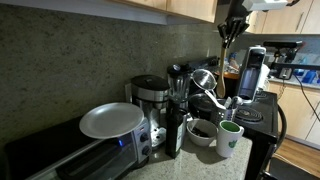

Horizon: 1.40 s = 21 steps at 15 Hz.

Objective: Take the wooden spoon and stir the contents in the bowl

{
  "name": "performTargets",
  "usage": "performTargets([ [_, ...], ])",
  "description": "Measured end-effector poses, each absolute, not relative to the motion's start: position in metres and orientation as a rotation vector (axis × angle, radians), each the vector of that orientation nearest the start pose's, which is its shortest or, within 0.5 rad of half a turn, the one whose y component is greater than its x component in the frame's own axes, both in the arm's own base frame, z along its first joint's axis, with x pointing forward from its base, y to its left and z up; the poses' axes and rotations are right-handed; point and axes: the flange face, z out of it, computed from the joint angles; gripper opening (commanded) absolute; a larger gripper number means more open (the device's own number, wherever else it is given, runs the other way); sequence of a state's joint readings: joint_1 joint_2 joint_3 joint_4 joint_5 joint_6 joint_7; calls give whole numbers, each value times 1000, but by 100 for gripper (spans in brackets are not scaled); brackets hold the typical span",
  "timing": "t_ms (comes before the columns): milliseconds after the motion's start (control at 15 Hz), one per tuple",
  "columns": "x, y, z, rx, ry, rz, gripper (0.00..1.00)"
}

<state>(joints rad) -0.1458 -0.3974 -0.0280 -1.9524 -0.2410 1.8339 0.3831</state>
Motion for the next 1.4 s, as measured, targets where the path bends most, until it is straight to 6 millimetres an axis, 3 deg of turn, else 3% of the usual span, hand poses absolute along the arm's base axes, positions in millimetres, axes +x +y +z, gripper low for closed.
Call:
performTargets([
  [333,432,-112,656,-3203,939,-401,5],
  [1000,436,-127,591,-3197,942,-332,5],
  [1400,441,-133,565,-3196,945,-293,5],
])
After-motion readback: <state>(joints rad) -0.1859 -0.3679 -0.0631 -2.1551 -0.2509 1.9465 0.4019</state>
